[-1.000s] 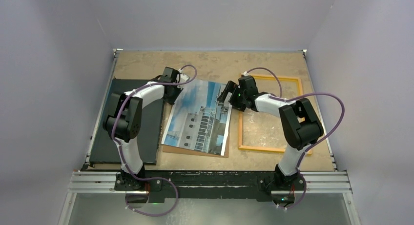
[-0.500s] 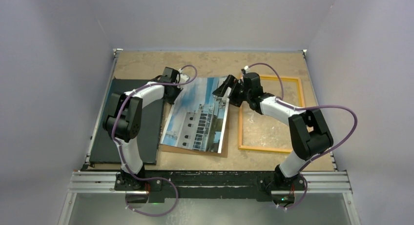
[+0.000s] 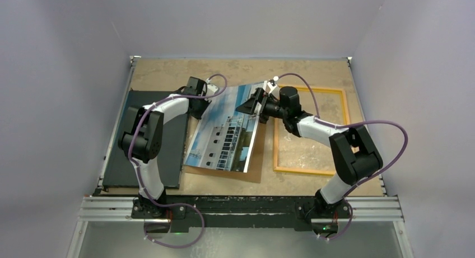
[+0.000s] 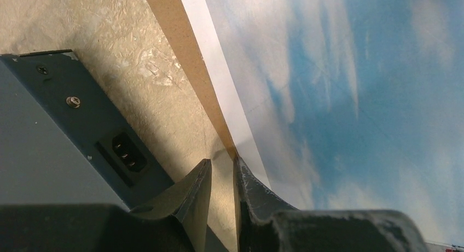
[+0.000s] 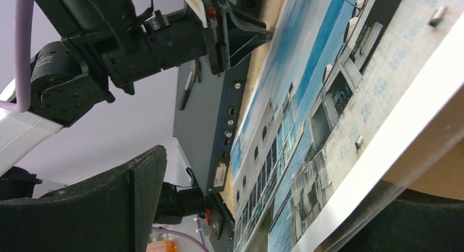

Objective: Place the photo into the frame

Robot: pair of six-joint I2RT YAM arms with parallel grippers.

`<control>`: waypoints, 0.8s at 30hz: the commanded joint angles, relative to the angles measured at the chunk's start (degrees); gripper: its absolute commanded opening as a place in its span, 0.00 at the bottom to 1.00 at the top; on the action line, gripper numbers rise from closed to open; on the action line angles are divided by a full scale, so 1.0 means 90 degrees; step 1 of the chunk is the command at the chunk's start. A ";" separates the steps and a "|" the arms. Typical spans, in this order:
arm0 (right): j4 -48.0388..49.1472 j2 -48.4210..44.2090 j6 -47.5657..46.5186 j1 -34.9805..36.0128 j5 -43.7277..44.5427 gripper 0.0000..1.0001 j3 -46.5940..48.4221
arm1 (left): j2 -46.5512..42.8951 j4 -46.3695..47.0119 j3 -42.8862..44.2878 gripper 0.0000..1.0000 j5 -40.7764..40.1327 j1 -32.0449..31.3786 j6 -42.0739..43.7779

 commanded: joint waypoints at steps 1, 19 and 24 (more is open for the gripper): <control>0.0166 -0.0443 -0.0013 -0.0045 -0.0367 0.93 0.0049 | 0.0366 -0.0573 -0.0209 0.21 0.0561 -0.0171 -0.0138; 0.0405 -0.0644 0.0435 -0.0496 -0.0549 0.58 -0.0618 | 0.0308 -0.0984 0.0514 0.26 0.0088 -0.0042 -0.0158; 0.0328 -0.0698 0.0444 -0.0571 -0.0516 0.50 -0.0638 | 0.0153 -0.1024 0.0716 0.27 -0.0276 0.0056 -0.0119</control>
